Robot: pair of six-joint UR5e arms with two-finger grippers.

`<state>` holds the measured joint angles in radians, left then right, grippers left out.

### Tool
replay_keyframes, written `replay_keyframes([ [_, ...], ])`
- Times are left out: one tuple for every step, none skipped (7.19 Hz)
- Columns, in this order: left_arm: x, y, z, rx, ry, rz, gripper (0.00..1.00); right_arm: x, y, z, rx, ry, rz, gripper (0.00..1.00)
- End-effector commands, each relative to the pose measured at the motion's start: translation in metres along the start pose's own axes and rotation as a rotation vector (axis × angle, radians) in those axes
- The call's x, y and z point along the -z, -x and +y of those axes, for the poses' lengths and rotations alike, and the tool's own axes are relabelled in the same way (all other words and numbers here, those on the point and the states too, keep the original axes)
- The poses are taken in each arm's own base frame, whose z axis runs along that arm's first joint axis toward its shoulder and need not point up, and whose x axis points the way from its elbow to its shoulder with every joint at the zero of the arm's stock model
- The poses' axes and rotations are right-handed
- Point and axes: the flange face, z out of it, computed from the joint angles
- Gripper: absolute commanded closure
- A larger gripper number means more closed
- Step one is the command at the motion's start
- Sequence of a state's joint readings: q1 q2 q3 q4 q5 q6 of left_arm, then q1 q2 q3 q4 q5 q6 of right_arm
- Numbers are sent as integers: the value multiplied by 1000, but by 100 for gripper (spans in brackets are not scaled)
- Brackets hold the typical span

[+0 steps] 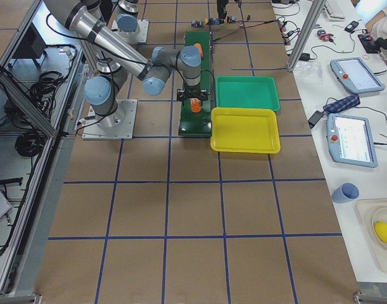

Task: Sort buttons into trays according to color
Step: 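Close right gripper on first cylinder while left gripper hovers over buttons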

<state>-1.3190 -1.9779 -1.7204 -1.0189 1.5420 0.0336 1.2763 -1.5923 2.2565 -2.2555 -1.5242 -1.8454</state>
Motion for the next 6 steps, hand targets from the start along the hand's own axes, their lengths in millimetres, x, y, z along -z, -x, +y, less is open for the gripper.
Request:
replay_keyframes([
  [71,-53,46,-85,-14,3,100,0,0,0,0,-1,1,0],
  [88,-87,74,-148,-25,4,100,-1,1,0,0,-2,-2,0],
  [84,-112,94,-203,-4,0,100,0,0,0,0,-1,0,0],
  [77,-123,112,-224,20,1,100,0,0,0,0,-1,1,0],
  [60,-121,136,-228,62,4,100,0,0,0,0,-1,0,0],
  [47,-116,155,-237,82,-2,100,-1,1,0,0,-2,-2,0],
])
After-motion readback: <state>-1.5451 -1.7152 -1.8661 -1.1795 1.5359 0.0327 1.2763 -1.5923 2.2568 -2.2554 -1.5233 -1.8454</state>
